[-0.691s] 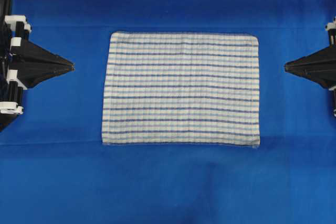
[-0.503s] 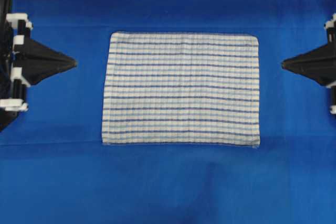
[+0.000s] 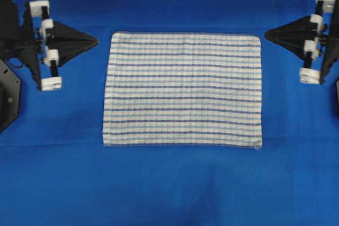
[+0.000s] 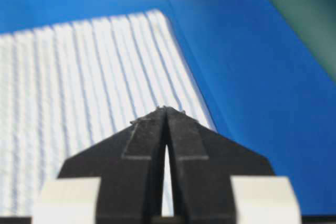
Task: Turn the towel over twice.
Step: 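Move both grippers toward the far corners of the striped towel, then pinch the towel's far left and far right corners with both grippers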
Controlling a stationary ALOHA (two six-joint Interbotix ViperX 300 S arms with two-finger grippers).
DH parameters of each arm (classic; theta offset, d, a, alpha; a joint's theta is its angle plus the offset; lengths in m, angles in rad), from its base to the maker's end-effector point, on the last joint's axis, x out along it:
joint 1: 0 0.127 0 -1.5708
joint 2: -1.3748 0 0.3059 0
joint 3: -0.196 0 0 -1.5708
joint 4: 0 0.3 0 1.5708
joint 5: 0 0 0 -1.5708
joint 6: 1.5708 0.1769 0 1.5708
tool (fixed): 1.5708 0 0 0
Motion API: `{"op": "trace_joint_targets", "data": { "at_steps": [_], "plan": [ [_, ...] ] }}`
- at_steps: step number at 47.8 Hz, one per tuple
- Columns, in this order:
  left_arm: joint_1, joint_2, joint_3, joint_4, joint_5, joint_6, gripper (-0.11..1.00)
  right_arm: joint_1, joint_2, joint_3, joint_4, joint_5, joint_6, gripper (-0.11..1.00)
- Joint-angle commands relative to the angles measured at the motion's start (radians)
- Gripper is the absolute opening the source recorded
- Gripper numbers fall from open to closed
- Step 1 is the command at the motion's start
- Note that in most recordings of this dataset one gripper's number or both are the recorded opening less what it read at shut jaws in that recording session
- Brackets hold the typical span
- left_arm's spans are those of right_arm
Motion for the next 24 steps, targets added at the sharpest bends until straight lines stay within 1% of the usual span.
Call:
{"op": "trace_joint_targets", "data": {
  "at_steps": [1,4,8,10,11,12,14,18,24],
  "plan": [
    [0.021,0.052,-0.011,-0.002,-0.028,0.002,0.24,-0.038,0.077,-0.026,0.005,-0.011,0.0,0.1],
    [0.037,0.098,-0.014,0.0,-0.037,0.005,0.43,-0.072,0.15,-0.037,0.005,-0.018,-0.002,0.29],
    [0.077,0.175,-0.017,0.0,-0.057,0.011,0.68,-0.095,0.236,-0.049,0.0,-0.029,-0.005,0.54],
    [0.094,0.213,-0.018,0.0,-0.069,0.012,0.79,-0.106,0.278,-0.057,-0.002,-0.037,-0.006,0.63],
    [0.103,0.232,-0.02,0.0,-0.078,0.012,0.84,-0.11,0.296,-0.061,-0.003,-0.04,-0.008,0.66],
    [0.112,0.253,-0.02,-0.002,-0.087,0.014,0.87,-0.115,0.316,-0.066,-0.003,-0.044,-0.009,0.67],
    [0.127,0.291,-0.025,-0.002,-0.109,0.014,0.91,-0.127,0.362,-0.075,-0.003,-0.052,-0.011,0.65],
    [0.158,0.376,-0.034,0.0,-0.16,0.015,0.9,-0.146,0.428,-0.089,-0.003,-0.064,-0.012,0.61],
    [0.204,0.488,-0.049,-0.002,-0.212,0.015,0.9,-0.169,0.515,-0.106,-0.005,-0.078,-0.017,0.61]
  ]
}}
